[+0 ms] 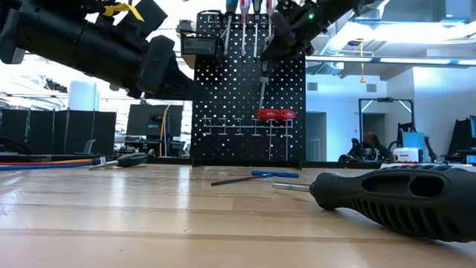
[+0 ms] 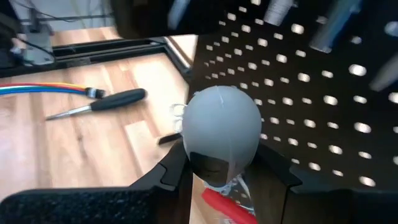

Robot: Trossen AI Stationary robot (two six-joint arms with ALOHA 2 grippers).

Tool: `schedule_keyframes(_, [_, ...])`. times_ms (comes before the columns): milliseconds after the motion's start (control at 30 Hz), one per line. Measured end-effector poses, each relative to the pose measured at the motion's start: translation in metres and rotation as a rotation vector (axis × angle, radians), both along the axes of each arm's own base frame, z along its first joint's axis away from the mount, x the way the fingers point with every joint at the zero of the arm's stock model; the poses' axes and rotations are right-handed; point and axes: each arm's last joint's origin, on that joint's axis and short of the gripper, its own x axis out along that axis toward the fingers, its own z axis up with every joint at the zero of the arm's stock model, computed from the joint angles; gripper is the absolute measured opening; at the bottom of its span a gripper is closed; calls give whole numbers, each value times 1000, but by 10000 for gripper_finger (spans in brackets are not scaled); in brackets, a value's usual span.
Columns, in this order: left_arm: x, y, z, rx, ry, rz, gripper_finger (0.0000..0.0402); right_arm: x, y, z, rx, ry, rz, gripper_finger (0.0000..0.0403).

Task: Hang tools onto peg board
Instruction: Hang the gray screwdriver on the black pegboard

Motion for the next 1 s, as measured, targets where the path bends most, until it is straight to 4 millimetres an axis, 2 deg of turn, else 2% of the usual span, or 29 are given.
schedule_keyframes(367, [0,0,0,-3,-6,0,164,6,-21,-16,39,7,6,117])
schedule_keyframes(433, [0,0,1,-3,-6,0,164,7,-22,-17,39,9,7,119])
schedule_keyframes(600, [0,0,1,-4,-8,0,164,10,-24,-24,52,36,4,156])
schedule_keyframes(900, [0,0,1,-5,-10,0,164,11,-24,-26,51,42,4,135])
schedule_keyframes(1000, [0,0,1,-5,-10,0,164,11,-24,-25,44,42,8,164])
